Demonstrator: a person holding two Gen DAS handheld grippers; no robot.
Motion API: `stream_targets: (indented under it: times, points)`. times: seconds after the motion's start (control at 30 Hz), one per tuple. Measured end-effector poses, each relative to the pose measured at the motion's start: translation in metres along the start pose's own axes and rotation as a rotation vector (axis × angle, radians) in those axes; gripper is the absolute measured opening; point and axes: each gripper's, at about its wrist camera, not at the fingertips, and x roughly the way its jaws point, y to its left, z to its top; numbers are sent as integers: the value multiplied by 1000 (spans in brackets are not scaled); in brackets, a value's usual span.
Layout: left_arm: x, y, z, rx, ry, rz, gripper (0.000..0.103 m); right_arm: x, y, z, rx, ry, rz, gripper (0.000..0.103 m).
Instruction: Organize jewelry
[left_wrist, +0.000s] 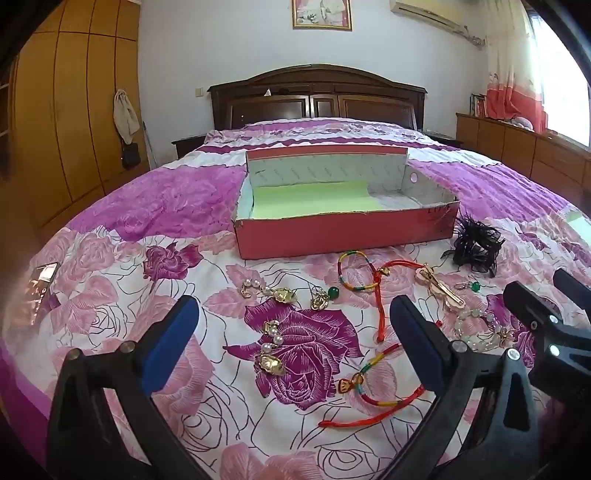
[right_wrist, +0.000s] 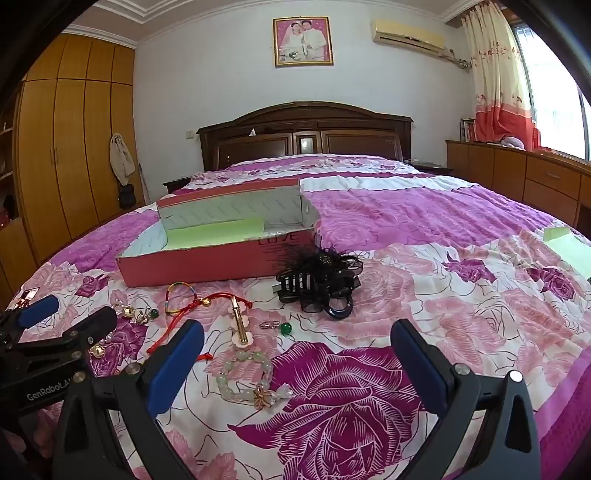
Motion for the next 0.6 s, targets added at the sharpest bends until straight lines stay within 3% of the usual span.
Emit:
stream_targets:
  times: [0.6]
  points:
    - [1, 0, 0, -7, 5, -6, 97, 0, 0, 0, -2, 1, -2, 103]
